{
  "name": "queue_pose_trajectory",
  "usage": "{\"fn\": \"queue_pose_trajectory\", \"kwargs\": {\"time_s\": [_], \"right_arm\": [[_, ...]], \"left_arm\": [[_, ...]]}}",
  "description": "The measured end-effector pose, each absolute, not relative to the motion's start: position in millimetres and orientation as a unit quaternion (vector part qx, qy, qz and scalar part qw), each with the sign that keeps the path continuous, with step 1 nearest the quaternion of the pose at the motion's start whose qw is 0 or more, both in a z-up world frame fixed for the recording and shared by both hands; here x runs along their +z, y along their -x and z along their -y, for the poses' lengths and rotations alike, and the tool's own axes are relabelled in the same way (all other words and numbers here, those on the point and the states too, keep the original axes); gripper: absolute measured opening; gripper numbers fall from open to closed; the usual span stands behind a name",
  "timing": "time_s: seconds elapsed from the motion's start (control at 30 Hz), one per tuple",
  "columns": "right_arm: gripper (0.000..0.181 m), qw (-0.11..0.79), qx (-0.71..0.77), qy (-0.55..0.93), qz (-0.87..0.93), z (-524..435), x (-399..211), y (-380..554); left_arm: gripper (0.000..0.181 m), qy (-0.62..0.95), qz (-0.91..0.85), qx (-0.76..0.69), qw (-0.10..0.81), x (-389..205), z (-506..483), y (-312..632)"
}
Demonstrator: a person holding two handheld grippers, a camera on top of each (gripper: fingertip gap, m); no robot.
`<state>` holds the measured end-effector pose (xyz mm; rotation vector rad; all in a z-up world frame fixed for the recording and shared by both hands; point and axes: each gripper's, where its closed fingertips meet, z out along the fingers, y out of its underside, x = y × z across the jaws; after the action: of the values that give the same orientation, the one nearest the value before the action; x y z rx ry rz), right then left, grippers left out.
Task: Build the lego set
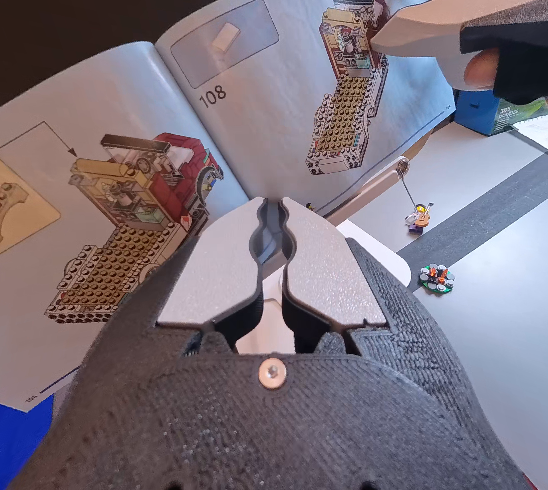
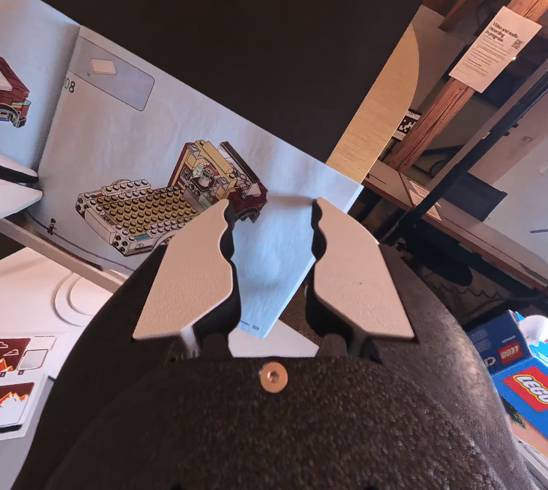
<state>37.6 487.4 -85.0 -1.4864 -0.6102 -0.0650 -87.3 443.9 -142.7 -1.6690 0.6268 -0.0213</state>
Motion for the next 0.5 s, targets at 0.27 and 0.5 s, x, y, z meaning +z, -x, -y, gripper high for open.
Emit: {"fn": "queue_pose_trajectory", "kwargs": {"time_s": [0.27, 0.5], "right_arm": [[0.066, 0.688, -0.037, 0.667, 0.284, -491.7, -76.2, -47.2], [0.049, 0.680, -0.071, 0.655, 0.322, -488.6, -84.6, -41.7]], "left_arm": [[0.008, 0.731, -0.273, -0.017, 0.625, -142.7, -442.9, 86.6], [0.008, 0.731, -0.274, -0.022, 0.625, -142.6, -442.1, 86.6]]}}
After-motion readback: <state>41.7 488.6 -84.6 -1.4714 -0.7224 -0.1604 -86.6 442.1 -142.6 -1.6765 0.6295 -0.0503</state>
